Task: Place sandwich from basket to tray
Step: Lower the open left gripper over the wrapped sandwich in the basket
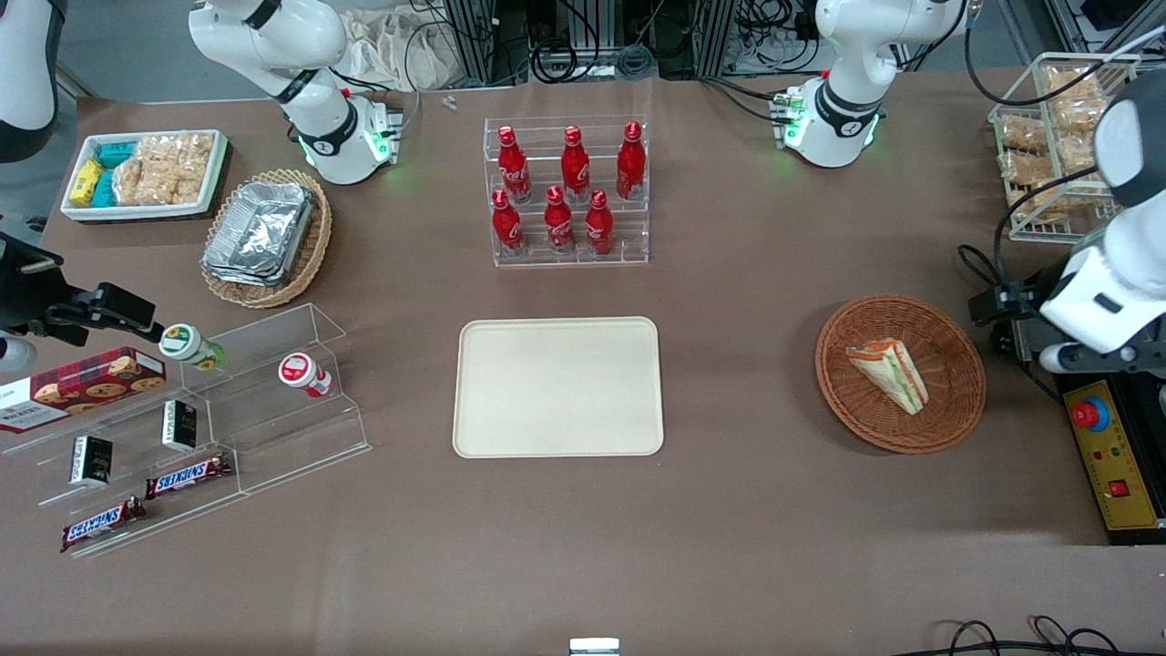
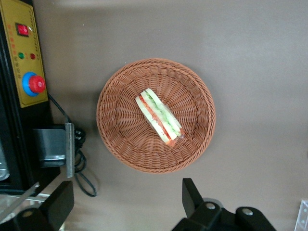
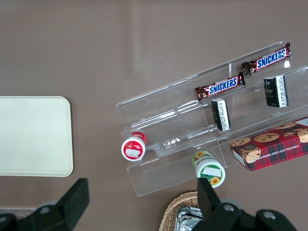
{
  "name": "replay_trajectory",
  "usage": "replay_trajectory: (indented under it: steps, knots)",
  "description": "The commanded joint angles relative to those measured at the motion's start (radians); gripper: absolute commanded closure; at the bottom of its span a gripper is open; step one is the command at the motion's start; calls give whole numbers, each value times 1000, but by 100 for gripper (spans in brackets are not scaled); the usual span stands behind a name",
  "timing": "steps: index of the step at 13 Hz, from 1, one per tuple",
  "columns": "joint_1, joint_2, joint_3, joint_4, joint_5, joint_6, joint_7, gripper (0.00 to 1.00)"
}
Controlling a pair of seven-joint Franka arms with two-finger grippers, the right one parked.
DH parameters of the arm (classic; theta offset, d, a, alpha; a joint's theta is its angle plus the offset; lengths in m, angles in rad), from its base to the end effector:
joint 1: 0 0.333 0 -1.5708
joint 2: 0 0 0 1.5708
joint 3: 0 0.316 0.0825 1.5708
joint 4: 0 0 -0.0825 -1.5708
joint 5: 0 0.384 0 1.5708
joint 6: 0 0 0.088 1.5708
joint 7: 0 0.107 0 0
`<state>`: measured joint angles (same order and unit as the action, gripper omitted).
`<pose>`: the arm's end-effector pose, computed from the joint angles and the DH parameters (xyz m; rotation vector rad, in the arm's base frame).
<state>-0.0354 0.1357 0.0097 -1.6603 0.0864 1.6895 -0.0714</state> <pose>0.5934 -0.0073 0.5142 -3.0457 -0.0470 0.1558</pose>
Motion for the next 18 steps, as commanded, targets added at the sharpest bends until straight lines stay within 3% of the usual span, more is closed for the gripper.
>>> replay_trajectory:
  steps: [1, 7, 18]
  knots:
    - [-12, -31, 13, -148, -20, 93, -167, 0]
    - [-14, -15, 12, -386, -22, 421, -447, 0]
    - [2, 127, 13, -524, -25, 743, -685, 0]
